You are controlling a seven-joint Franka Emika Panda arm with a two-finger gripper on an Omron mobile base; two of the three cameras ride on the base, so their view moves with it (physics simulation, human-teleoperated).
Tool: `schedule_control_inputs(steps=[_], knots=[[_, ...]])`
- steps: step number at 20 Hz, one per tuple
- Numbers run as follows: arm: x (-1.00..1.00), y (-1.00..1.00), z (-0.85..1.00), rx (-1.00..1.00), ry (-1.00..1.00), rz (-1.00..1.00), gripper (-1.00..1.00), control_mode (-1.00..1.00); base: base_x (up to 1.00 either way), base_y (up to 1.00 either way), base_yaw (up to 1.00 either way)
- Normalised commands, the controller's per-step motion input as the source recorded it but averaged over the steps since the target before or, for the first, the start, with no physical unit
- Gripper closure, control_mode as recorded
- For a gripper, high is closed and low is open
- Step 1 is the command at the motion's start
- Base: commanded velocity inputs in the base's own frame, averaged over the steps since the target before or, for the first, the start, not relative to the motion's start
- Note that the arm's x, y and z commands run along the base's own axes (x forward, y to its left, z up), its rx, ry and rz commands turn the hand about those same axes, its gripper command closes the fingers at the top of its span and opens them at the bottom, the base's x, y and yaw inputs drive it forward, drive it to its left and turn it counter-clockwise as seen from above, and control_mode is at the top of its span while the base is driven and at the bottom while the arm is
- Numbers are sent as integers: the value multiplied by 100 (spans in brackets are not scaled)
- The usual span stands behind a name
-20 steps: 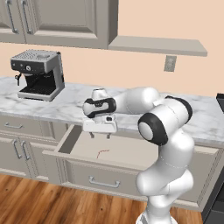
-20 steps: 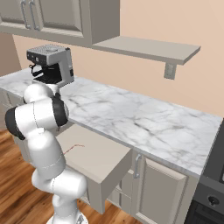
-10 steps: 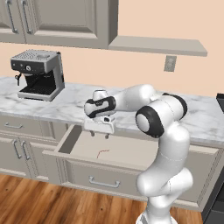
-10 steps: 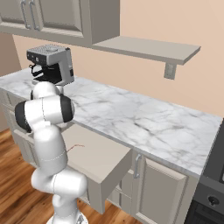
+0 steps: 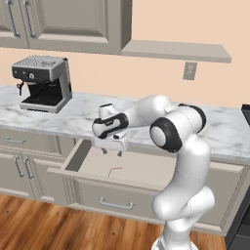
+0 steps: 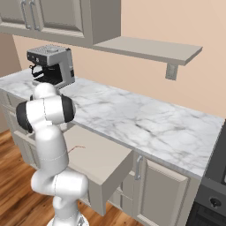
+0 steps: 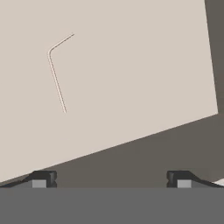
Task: Take a straw from the drawer in front and place it inside the glass cup on the dining counter.
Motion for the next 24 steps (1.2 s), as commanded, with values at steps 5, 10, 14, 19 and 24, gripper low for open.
schedule_control_inputs(steps=[5, 10, 14, 19, 24], knots=[[2, -6, -30, -4, -2, 0, -100, -100, 0, 0, 0], [17, 0, -32, 0, -1, 0, -100, -100, 0, 0, 0], [11, -3, -41, 0, -4, 0, -100, -100, 0, 0, 0], [11, -3, -32, 0, -10, 4, -100, -100, 0, 0, 0], [22, 0, -21, 0, -10, 4, -100, -100, 0, 0, 0]])
